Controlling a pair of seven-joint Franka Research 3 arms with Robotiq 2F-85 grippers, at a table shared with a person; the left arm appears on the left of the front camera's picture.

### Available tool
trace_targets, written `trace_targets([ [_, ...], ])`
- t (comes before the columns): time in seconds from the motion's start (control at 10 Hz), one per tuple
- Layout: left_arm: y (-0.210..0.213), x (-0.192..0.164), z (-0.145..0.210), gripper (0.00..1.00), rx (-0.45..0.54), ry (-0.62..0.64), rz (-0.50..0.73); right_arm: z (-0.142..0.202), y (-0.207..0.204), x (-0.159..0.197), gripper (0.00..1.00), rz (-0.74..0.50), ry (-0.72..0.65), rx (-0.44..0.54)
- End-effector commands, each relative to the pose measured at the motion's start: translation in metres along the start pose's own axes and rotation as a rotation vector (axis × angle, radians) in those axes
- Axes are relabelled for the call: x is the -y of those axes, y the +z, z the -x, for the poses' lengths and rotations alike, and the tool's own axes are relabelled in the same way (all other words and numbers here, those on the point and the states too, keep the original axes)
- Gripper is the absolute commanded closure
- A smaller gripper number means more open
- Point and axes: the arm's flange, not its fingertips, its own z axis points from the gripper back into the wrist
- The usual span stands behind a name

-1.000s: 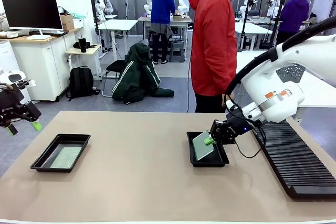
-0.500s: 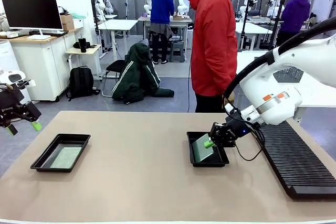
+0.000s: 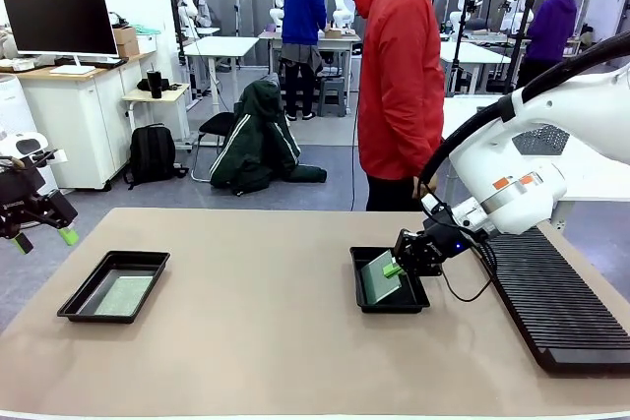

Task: Inspect and transfer BCBs to ESD trays.
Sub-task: Pick up the Blank PCB from the PCB Rack and place it in the right ESD tray.

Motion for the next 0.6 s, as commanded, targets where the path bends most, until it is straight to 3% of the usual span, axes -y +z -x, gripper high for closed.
trace_targets([
  [0.0,-0.0014,-0.0008,0.0013,0.00,0.013,-0.003,0.000,-0.0009,-0.0004,-0.0013,0.87,0.014,-0.005,-0.011],
  [0.5,-0.0014,-0.0008,0.0013,0.00,0.013,-0.003,0.000,-0.0009,0.0062,-0.0077,0.43,0.064,-0.001,0.000],
])
